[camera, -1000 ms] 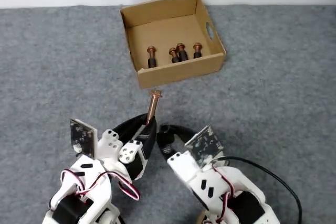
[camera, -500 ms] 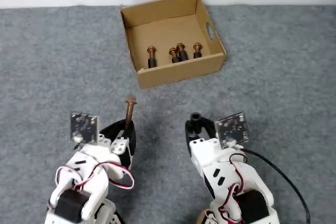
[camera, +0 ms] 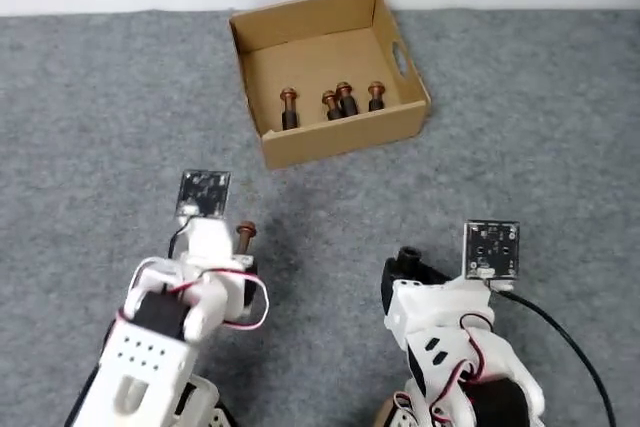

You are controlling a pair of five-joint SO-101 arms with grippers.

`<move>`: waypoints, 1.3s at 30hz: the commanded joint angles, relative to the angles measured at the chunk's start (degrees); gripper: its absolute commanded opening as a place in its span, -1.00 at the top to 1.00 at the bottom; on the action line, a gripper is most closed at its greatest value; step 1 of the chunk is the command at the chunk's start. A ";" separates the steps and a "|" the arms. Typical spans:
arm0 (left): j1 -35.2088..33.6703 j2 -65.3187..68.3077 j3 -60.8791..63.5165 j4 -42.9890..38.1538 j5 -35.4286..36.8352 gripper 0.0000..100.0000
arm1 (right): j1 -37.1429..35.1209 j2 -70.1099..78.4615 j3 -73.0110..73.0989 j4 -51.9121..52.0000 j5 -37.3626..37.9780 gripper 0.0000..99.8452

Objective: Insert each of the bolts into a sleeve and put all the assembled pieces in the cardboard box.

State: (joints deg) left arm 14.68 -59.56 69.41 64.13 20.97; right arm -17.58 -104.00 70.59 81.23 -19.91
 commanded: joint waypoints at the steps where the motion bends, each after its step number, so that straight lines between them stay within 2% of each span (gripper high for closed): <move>1: -0.18 8.62 -6.46 -0.09 -6.07 0.99 | 0.75 0.22 -3.25 0.92 -3.34 0.98; 11: -0.53 23.21 -15.69 0.09 -19.25 0.95 | 4.53 0.13 -3.52 1.80 -3.87 0.98; 18: -0.18 24.09 -16.75 0.09 -19.52 0.74 | 5.05 0.13 -3.78 1.80 -3.87 0.98; 27: -0.26 24.88 -16.66 0.18 -19.78 0.73 | 5.05 0.13 -3.78 1.80 -3.96 0.98; 32: -0.18 34.55 -19.65 2.37 -19.78 0.73 | 4.97 0.13 -3.78 1.80 -3.96 0.98; 39: -0.62 52.84 -33.10 10.37 -19.78 0.73 | 4.97 0.13 -3.78 1.80 -3.96 0.98</move>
State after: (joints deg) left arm 14.68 -11.91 42.24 71.78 1.71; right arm -13.10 -104.09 70.59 82.81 -23.43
